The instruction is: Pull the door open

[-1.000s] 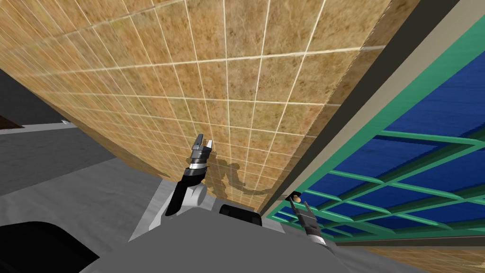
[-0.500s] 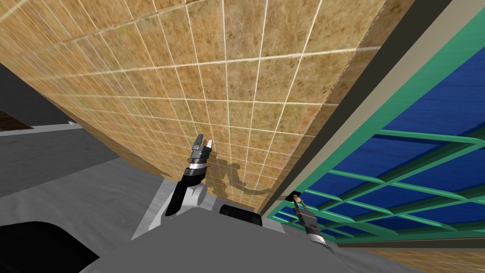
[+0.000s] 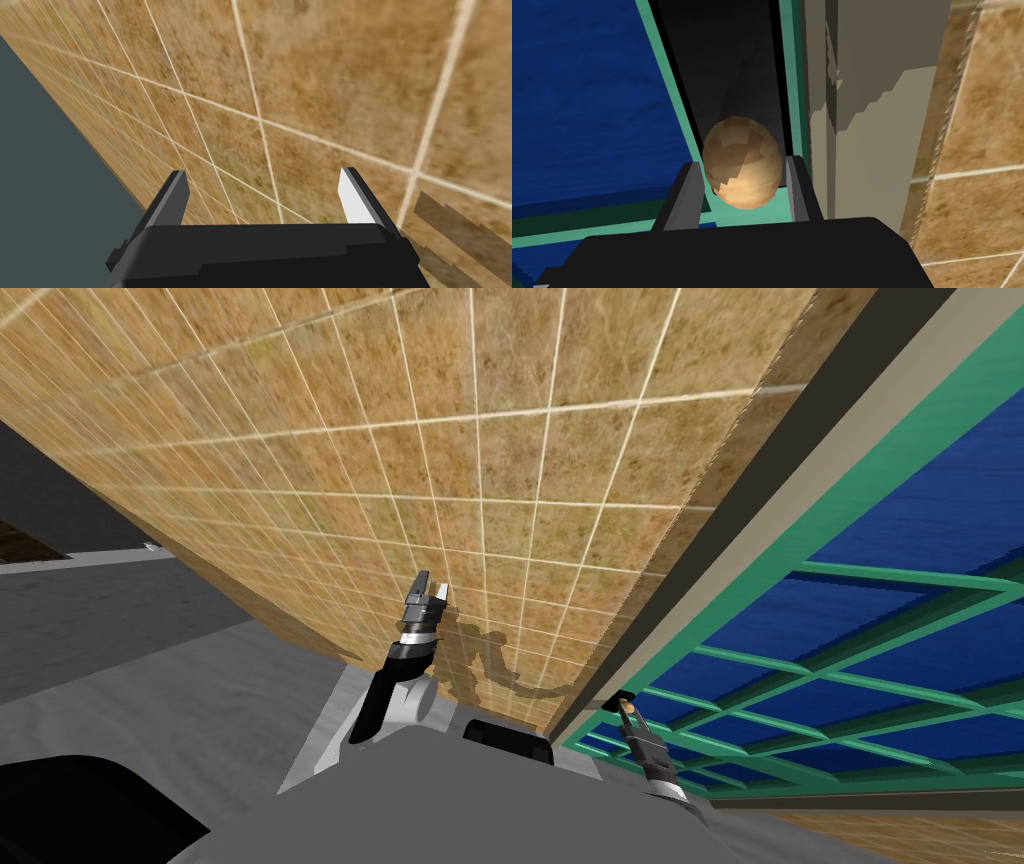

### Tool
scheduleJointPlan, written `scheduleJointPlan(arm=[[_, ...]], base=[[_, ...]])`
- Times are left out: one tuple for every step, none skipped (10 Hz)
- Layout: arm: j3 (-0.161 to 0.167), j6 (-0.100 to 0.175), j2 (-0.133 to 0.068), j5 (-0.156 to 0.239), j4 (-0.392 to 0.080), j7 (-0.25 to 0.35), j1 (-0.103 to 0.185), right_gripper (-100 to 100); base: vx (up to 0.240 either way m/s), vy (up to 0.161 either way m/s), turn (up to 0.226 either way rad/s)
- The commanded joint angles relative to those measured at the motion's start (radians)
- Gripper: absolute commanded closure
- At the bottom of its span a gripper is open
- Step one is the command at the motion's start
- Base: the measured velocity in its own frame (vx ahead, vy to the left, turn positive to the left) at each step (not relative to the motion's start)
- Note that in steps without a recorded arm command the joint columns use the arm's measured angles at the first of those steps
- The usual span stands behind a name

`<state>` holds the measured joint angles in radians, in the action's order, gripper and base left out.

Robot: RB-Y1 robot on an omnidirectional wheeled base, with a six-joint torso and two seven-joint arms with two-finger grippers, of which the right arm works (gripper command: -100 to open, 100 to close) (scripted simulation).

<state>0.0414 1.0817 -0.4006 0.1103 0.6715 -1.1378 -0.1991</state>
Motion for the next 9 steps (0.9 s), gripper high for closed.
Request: scheduleJointPlan(arm=[[0.001, 0.000, 0.002, -0.003, -0.002, 0.047, 0.001, 100], [0.001, 0.001, 0.002, -0.004, -0.004, 0.074, 0.003, 100], [0.001, 0.001, 0.002, -0.006, -0.005, 0.102, 0.004, 100], [0.001, 0.001, 0.002, -0.006, -0.005, 0.110, 0.004, 100], [0.000, 0.002, 0.002, -0.008, -0.006, 0.141, 0.006, 100], [0.000, 0.002, 0.003, -0.010, -0.008, 0.171, 0.008, 100], [0.000, 0.002, 0.003, -0.012, -0.010, 0.197, 0.010, 100], [0.000, 0.002, 0.003, -0.012, -0.010, 0.209, 0.010, 100], [0.000, 0.003, 0.003, -0.015, -0.012, 0.246, 0.012, 100]], base=[[-0.010, -0.002, -0.001], [-0.012, -0.005, 0.001], [-0.017, -0.007, 0.001], [-0.013, -0.005, 0.001], [-0.010, -0.001, -0.001], [-0.014, -0.003, -0.004], [-0.020, -0.005, -0.001], [-0.013, -0.004, 0.001], [-0.011, -0.005, -0.003]])
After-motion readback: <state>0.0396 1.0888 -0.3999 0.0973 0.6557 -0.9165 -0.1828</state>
